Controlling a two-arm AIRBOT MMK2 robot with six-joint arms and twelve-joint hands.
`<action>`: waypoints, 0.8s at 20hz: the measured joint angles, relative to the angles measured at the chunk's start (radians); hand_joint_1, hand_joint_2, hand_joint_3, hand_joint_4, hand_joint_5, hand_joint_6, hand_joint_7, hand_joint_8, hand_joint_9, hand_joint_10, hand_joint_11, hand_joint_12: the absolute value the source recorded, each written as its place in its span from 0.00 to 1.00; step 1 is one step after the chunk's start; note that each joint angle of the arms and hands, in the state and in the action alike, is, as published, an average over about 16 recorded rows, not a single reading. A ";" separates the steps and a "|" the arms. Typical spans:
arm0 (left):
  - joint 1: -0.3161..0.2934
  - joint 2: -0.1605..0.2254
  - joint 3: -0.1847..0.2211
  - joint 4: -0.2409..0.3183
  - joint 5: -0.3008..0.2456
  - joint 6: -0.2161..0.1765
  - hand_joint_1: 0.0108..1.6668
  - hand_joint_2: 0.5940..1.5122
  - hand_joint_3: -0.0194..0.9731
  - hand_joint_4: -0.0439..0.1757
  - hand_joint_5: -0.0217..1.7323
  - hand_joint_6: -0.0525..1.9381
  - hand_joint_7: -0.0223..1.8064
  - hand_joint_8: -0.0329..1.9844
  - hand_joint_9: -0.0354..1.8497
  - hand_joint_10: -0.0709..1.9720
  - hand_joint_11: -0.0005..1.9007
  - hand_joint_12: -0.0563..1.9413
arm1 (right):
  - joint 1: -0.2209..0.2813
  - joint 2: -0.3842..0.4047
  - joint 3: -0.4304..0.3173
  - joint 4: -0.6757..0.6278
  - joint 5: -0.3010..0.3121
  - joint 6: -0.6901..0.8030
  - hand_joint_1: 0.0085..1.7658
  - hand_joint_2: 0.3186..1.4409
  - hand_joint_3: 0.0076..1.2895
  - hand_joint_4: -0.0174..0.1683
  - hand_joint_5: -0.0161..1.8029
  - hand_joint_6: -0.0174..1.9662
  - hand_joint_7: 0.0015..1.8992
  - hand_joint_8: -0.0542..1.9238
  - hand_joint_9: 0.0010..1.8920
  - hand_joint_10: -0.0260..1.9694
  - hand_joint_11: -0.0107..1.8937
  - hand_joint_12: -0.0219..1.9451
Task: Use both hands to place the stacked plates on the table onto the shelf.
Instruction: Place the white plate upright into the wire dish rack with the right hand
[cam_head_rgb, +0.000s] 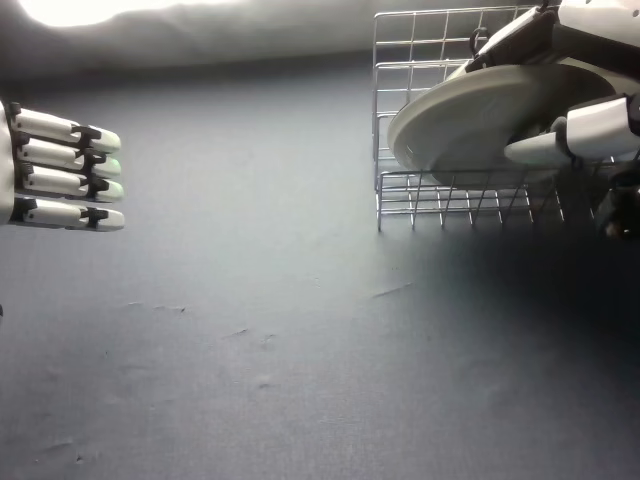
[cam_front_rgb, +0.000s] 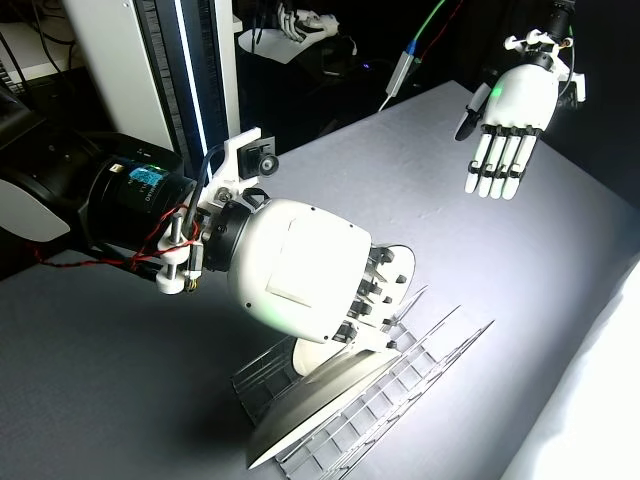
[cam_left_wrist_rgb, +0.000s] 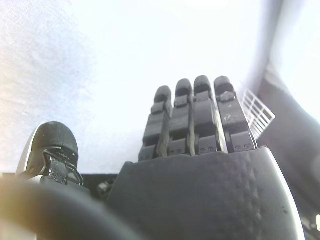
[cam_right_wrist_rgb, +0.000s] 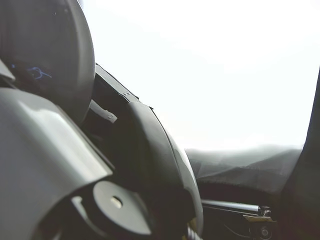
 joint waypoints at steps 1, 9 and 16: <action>0.000 0.000 0.000 0.000 0.000 -0.001 0.01 0.62 0.03 0.22 0.07 0.03 0.07 0.03 0.06 0.04 0.02 0.04 | -0.002 0.000 0.000 -0.006 0.000 -0.001 0.71 0.62 0.00 0.06 0.45 0.22 0.47 0.23 0.43 0.20 0.22 0.64; 0.002 0.000 0.000 0.001 -0.002 -0.004 0.01 0.62 0.03 0.22 0.08 0.03 0.08 0.03 0.07 0.04 0.02 0.07 | -0.015 -0.001 0.001 -0.030 0.008 -0.007 0.65 0.66 0.00 0.06 0.37 0.02 0.39 0.03 0.37 0.04 0.12 0.63; 0.012 -0.002 -0.004 0.001 -0.003 -0.006 0.01 0.62 0.03 0.22 0.09 0.03 0.09 0.03 0.09 0.04 0.01 0.12 | -0.016 -0.015 0.001 -0.072 0.026 -0.012 0.62 0.66 0.00 0.05 0.32 0.01 0.33 0.04 0.32 0.02 0.08 0.61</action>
